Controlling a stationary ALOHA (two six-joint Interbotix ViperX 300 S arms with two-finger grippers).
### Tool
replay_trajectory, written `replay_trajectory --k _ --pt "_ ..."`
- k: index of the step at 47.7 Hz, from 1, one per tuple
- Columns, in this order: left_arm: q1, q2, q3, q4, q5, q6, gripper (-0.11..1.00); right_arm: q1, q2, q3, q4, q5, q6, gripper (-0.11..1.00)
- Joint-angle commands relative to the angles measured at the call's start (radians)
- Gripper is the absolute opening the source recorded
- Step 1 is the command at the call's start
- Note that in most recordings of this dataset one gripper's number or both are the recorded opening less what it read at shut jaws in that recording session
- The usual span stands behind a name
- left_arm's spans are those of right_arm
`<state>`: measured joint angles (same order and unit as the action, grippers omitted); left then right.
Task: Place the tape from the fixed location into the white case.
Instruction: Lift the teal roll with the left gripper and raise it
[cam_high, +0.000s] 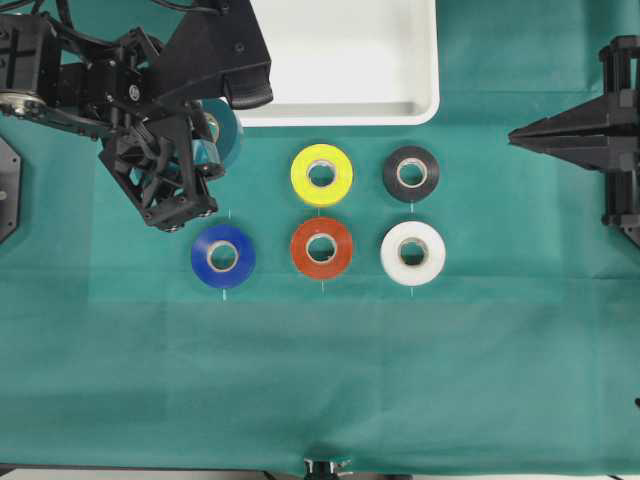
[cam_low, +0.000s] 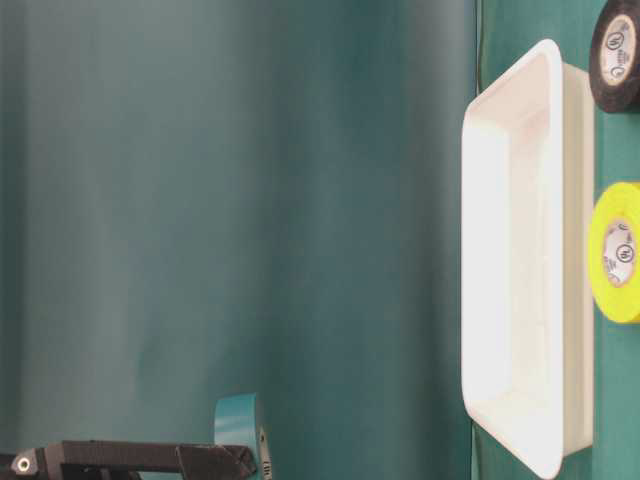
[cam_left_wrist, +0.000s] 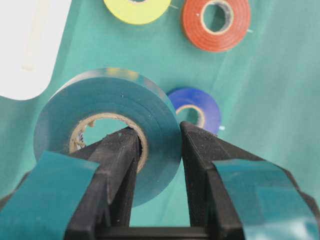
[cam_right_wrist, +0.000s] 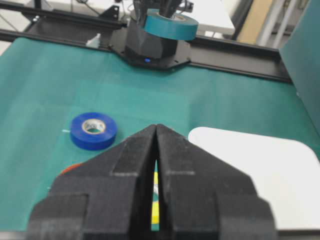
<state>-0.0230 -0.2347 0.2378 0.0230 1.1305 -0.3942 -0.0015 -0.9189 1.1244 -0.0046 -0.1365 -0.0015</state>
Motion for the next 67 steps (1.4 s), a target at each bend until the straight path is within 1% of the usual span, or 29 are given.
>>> replay_trajectory --k 1,48,57,67 --pt "-0.003 -0.032 -0.028 0.003 -0.003 0.000 0.22 -0.002 0.006 -0.028 0.000 -0.003 0.000 -0.01" --pt "0.002 -0.032 -0.026 0.003 -0.003 0.003 0.22 -0.002 0.006 -0.028 0.000 -0.003 0.002 -0.01" --pt "0.040 -0.038 -0.021 0.003 -0.003 0.011 0.22 -0.002 0.006 -0.028 0.000 -0.005 0.003 -0.01" --pt "0.103 -0.046 -0.017 0.003 -0.003 0.048 0.22 0.000 0.006 -0.028 0.000 -0.005 0.003 -0.01"
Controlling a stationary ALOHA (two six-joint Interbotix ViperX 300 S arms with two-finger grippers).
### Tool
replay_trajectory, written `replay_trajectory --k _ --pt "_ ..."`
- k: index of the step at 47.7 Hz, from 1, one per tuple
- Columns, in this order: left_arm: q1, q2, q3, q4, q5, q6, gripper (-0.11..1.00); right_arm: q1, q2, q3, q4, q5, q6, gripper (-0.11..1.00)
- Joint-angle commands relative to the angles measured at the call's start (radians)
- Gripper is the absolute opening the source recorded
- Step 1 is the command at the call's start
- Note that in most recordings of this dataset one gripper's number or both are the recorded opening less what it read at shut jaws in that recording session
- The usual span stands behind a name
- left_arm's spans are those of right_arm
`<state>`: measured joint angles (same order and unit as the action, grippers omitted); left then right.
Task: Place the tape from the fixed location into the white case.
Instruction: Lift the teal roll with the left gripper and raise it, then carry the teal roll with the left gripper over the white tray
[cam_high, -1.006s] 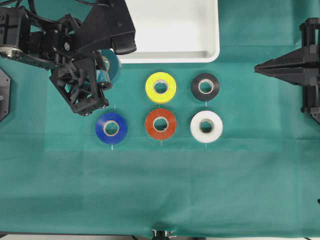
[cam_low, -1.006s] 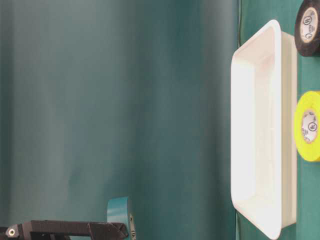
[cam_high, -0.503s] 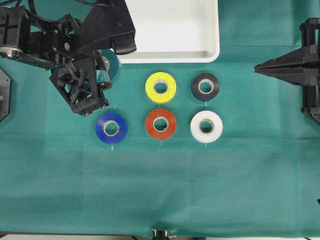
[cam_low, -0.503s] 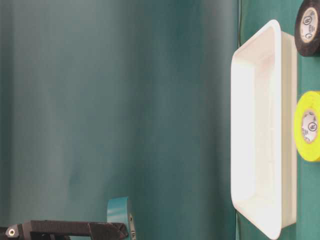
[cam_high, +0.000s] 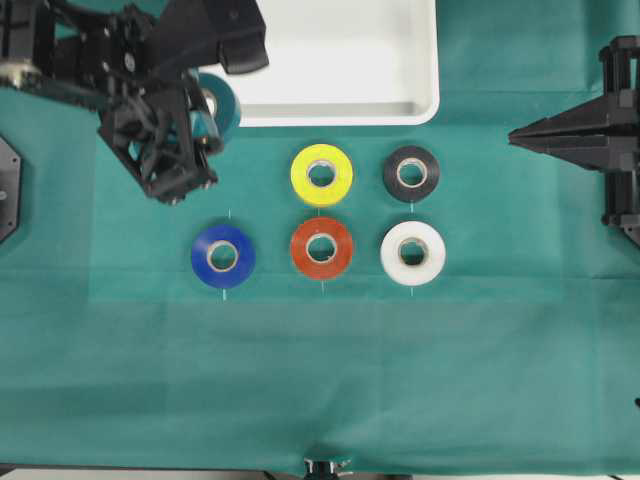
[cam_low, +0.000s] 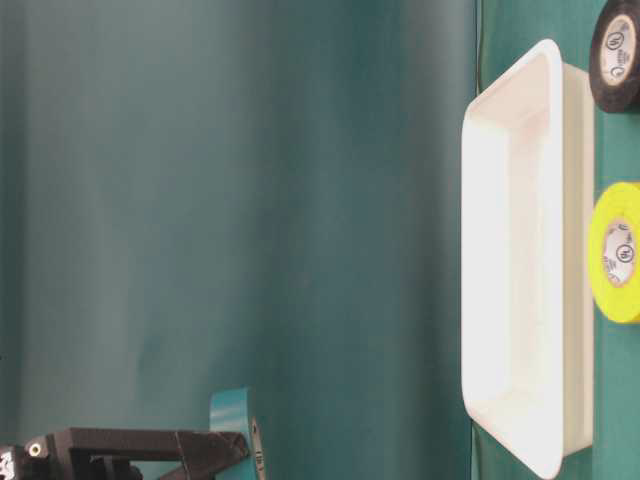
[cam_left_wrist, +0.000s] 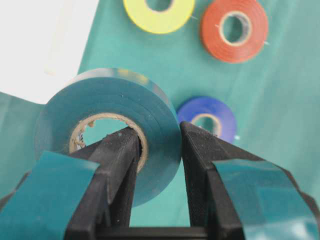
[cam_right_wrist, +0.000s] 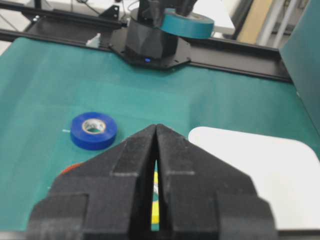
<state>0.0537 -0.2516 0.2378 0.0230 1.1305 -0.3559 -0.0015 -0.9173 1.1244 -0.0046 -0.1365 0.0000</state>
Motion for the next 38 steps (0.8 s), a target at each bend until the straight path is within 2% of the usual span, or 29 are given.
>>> replay_trajectory --k 1,23,38 --pt "0.034 -0.028 -0.017 0.003 -0.003 0.014 0.22 0.000 0.005 -0.028 0.000 -0.003 0.002 -0.01" --pt "0.207 -0.031 -0.020 0.003 0.003 0.084 0.22 0.000 0.005 -0.029 -0.002 0.008 0.002 -0.01" --pt "0.233 -0.028 -0.023 0.003 -0.003 0.104 0.22 -0.002 0.005 -0.032 0.000 0.008 0.002 -0.01"
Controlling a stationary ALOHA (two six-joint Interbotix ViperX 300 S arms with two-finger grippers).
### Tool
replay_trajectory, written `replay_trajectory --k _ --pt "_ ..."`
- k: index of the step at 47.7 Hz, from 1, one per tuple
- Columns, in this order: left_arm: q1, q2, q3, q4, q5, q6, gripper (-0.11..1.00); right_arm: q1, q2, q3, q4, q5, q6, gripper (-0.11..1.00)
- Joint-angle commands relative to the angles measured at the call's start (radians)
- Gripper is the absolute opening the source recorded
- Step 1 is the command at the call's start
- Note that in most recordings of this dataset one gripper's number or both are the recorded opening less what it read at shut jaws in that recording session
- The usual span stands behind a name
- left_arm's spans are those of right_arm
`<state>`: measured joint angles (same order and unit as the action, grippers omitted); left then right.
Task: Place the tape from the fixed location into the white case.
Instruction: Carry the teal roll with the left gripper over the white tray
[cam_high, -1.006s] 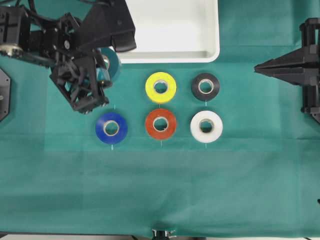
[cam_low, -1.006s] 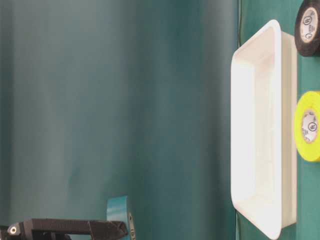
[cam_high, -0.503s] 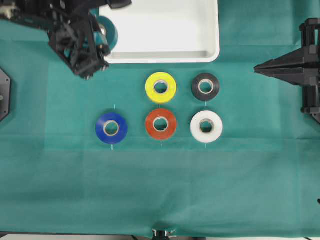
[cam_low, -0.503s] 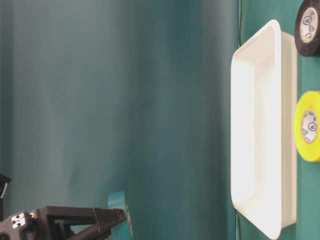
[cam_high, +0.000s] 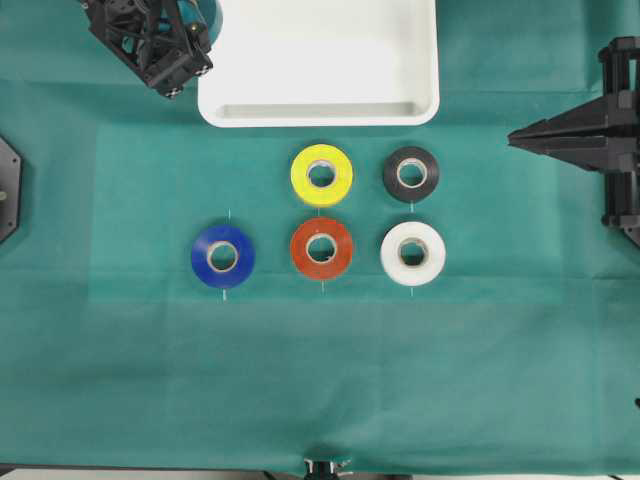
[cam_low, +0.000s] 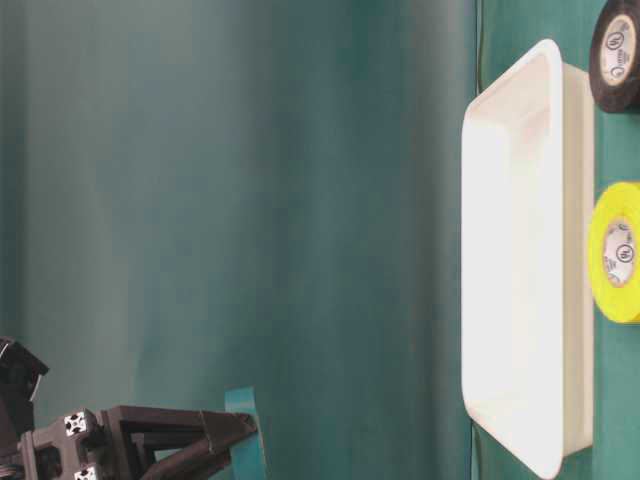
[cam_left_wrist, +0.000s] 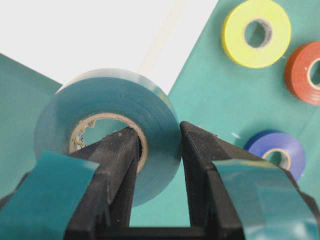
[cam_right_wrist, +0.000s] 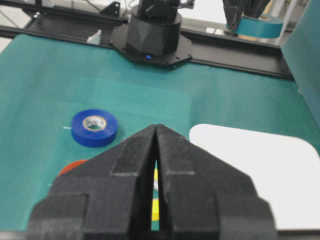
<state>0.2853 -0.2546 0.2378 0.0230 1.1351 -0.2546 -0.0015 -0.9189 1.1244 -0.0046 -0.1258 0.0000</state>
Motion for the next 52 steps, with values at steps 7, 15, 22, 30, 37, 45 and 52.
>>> replay_trajectory --k 7,15,22,30,37,45,52 --pt "0.002 -0.002 -0.028 0.003 -0.034 0.005 0.22 -0.002 0.006 -0.035 -0.002 0.003 0.002 -0.01" --pt "0.002 0.061 -0.074 0.003 -0.069 0.025 0.22 0.000 0.006 -0.041 0.000 0.017 0.003 -0.01" --pt "0.000 0.120 -0.149 0.003 -0.075 0.048 0.22 0.000 0.006 -0.048 0.000 0.025 0.003 -0.01" --pt "0.000 0.190 -0.238 0.003 -0.074 0.069 0.22 -0.002 0.006 -0.048 0.000 0.025 0.003 -0.01" --pt "-0.003 0.253 -0.307 0.000 -0.071 0.103 0.22 0.000 0.006 -0.048 0.000 0.025 0.003 -0.01" --pt "-0.002 0.290 -0.360 0.002 -0.069 0.118 0.22 0.000 0.006 -0.048 0.000 0.025 0.003 -0.01" --pt "-0.003 0.301 -0.373 0.002 -0.063 0.123 0.22 0.000 0.006 -0.046 0.000 0.025 0.003 -0.01"
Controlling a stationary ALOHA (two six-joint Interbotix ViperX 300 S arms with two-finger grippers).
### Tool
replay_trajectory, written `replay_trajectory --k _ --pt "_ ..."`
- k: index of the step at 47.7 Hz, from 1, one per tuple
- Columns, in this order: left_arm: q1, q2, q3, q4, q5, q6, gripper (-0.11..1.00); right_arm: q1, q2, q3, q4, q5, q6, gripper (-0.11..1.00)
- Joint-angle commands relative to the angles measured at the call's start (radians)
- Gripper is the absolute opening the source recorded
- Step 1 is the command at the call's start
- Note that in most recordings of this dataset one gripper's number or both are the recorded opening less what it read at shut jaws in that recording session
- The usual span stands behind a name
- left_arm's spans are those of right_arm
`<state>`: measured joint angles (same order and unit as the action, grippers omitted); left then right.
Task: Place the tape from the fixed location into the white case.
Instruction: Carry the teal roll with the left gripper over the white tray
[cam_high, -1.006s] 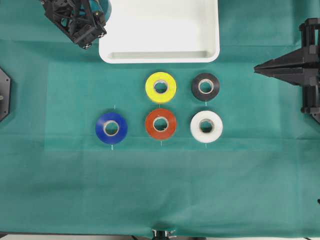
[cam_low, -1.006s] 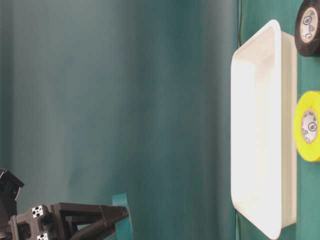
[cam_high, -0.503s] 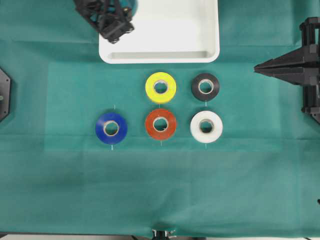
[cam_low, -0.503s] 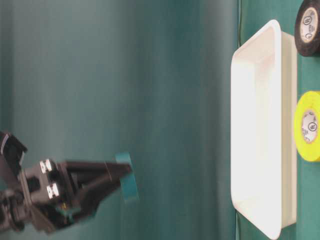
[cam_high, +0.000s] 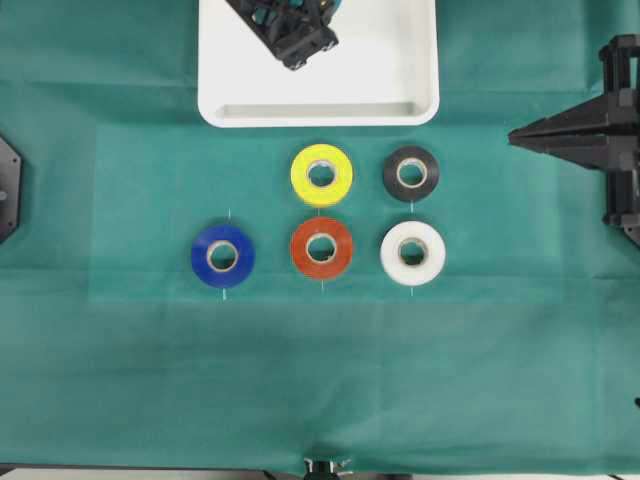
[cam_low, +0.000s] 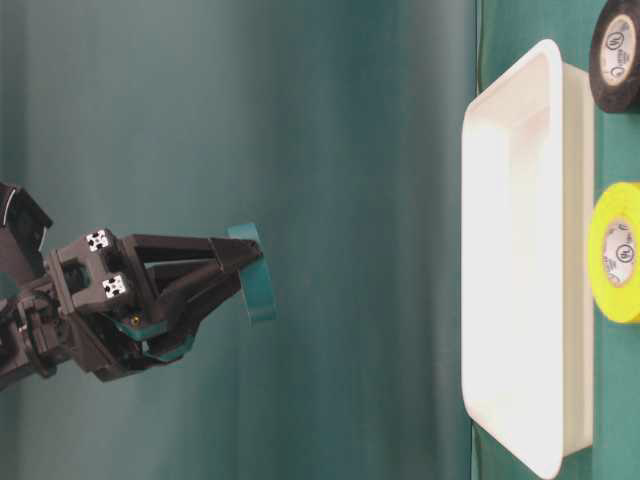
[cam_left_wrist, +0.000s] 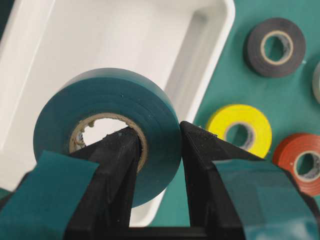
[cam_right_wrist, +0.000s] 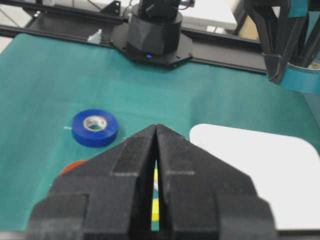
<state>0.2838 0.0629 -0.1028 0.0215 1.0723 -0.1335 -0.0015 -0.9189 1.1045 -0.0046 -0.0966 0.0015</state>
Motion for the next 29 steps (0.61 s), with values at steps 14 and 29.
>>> replay_trajectory --k 14,29 --pt "-0.002 -0.015 -0.026 0.002 0.002 0.005 0.22 0.000 0.006 -0.028 0.000 -0.005 0.002 -0.01" --pt "-0.002 -0.017 -0.021 0.002 0.000 0.005 0.22 0.000 0.006 -0.028 0.000 -0.005 0.002 -0.01"
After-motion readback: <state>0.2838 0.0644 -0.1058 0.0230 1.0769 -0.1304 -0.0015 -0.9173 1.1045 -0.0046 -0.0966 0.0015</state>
